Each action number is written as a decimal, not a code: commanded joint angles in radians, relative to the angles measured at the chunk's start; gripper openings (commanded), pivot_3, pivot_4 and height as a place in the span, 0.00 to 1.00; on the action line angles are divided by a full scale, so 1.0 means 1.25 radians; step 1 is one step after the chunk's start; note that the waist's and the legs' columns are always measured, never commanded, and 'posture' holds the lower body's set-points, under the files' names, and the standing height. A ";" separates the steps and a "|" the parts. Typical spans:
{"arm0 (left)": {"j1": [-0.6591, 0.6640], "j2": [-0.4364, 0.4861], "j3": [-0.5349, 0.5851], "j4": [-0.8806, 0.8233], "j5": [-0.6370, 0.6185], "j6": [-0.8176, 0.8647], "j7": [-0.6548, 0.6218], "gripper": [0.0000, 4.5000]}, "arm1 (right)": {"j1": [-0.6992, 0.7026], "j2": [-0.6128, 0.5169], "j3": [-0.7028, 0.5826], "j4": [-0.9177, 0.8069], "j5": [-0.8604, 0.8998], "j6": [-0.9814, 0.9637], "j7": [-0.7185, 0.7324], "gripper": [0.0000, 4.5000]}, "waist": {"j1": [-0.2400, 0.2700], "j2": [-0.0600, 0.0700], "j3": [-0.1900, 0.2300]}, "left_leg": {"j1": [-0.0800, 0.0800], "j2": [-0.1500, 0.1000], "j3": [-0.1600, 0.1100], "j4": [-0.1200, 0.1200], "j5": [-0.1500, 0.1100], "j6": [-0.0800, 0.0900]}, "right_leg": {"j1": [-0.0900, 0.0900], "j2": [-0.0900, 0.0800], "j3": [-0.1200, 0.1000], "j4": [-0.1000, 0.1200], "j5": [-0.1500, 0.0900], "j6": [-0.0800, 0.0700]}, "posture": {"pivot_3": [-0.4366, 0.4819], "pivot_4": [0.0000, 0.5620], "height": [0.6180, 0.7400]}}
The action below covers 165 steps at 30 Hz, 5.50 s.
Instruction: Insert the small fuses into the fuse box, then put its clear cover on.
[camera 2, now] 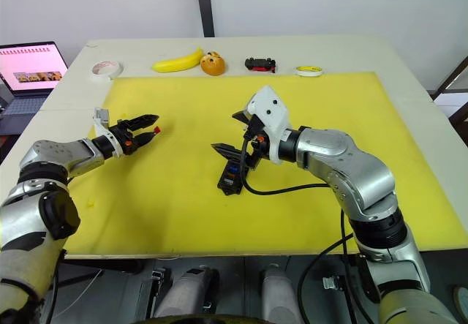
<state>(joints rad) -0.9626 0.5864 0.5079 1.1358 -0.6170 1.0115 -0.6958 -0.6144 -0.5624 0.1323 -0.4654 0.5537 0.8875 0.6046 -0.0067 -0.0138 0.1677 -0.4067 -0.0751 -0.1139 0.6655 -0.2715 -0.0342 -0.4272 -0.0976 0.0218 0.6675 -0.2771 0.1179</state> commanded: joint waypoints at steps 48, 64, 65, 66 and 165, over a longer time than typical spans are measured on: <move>0.018 -0.032 0.001 -0.003 0.040 0.009 0.000 0.53 | -0.016 -0.013 -0.026 -0.013 0.002 0.000 0.017 1.00 | -0.001 0.000 0.000 | 0.000 0.000 0.000 0.000 0.000 0.000 | 0.000 0.000 0.000 0.000 0.000 0.000 | 0.48 0.27 1.00; 0.026 -0.032 0.006 -0.011 0.038 0.007 0.004 0.01 | -0.021 -0.015 -0.030 -0.007 0.005 0.003 0.021 1.00 | -0.004 0.000 0.000 | 0.000 0.000 0.000 0.000 0.000 0.000 | 0.000 0.000 0.000 0.000 0.000 0.000 | 0.48 0.27 1.00; 0.026 -0.032 0.006 -0.011 0.038 0.007 0.004 0.01 | -0.022 -0.014 -0.031 -0.006 0.004 0.003 0.022 1.00 | -0.004 0.000 0.000 | 0.000 0.000 0.000 0.000 0.000 0.000 | 0.000 0.000 0.000 0.000 0.000 0.000 | 0.48 0.27 1.00; 0.027 -0.031 0.007 -0.011 0.038 0.007 0.004 0.01 | -0.023 -0.014 -0.031 -0.006 0.004 0.003 0.022 1.00 | -0.004 0.000 0.000 | 0.000 0.000 0.000 0.000 0.000 0.000 | 0.000 0.000 0.000 0.000 0.000 0.000 | 0.48 0.27 1.00; 0.465 -0.040 -0.250 -1.109 -1.084 -0.040 0.473 0.00 | 0.011 0.163 -0.160 0.071 0.842 0.086 -0.532 0.49 | -0.007 -0.001 0.000 | 0.000 0.002 0.001 -0.002 -0.001 0.001 | -0.001 0.001 0.002 -0.003 0.000 0.000 | 0.48 0.27 1.00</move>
<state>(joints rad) -0.3659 0.5389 0.1902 -0.2303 -1.9531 0.9727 -0.0895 -0.5923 -0.3550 -0.0612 -0.3594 1.5771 1.0149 -0.0606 -0.0153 -0.0147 0.1682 -0.4072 -0.0725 -0.1122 0.6633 -0.2727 -0.0325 -0.4288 -0.0965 0.0245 0.6643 -0.2772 0.1175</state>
